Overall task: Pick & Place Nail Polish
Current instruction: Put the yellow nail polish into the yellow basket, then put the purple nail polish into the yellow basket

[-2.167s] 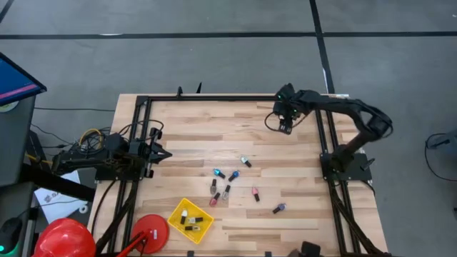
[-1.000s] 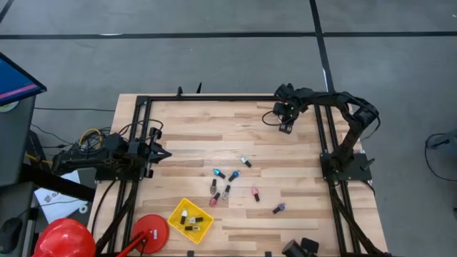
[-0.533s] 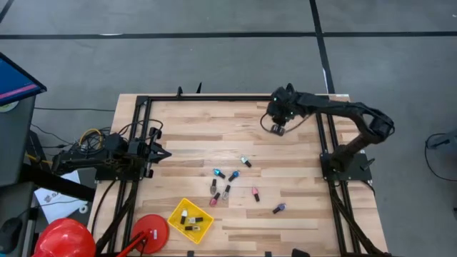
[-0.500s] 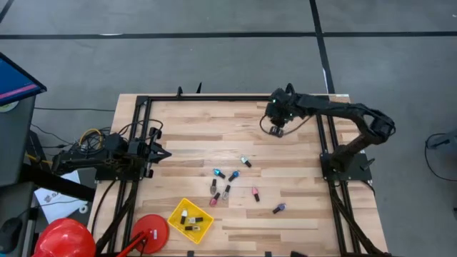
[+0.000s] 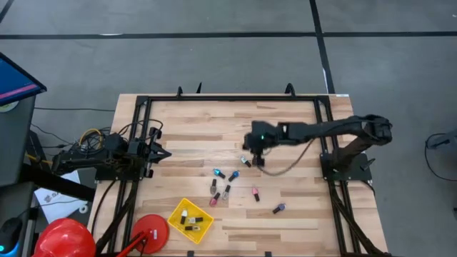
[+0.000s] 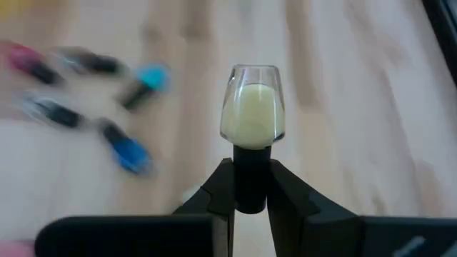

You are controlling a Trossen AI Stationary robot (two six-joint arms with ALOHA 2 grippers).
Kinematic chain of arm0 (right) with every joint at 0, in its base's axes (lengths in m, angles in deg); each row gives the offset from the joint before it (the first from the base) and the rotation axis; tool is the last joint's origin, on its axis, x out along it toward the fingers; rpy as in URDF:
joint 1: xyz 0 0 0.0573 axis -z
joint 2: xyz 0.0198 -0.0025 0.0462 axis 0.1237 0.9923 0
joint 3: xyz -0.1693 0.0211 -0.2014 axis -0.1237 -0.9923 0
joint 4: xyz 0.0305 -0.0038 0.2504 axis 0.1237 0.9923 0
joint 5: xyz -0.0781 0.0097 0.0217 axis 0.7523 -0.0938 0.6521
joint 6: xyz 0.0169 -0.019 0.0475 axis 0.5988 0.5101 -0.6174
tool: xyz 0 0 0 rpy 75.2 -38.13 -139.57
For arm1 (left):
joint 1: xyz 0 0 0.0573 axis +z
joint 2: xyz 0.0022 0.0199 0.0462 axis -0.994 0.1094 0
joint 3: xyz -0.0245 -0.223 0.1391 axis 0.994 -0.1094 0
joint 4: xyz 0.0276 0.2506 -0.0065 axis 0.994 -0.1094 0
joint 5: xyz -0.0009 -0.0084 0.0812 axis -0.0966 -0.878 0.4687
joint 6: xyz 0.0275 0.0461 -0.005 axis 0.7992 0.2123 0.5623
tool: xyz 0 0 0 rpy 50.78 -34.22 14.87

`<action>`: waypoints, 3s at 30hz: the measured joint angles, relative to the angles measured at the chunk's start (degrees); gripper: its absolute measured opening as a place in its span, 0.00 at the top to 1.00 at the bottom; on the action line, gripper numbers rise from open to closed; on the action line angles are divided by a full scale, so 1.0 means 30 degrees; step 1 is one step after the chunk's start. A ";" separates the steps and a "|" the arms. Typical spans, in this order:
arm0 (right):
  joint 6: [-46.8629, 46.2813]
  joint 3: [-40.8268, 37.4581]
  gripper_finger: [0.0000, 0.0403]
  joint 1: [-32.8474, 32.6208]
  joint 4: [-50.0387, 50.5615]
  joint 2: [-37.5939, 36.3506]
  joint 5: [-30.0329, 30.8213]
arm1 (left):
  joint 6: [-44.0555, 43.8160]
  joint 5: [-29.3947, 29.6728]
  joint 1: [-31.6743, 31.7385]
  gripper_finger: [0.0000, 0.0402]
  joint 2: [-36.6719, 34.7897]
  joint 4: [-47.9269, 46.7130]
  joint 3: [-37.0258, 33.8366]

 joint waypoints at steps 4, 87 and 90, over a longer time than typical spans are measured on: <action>-0.0147 0.1671 0.90 -0.1944 -0.1334 0.1892 -0.0010 | 0.0004 0.0000 0.0000 1.00 0.0041 0.0154 -0.0006; 0.2198 2.2260 0.78 -0.8349 0.7206 1.7895 -0.3105 | 0.0000 -0.0007 0.0000 1.00 0.0000 0.1115 -0.0006; 0.2196 2.2260 0.74 -0.8349 0.7203 1.7891 -0.3099 | 0.0000 -0.0007 0.0000 1.00 0.0000 0.1115 -0.0006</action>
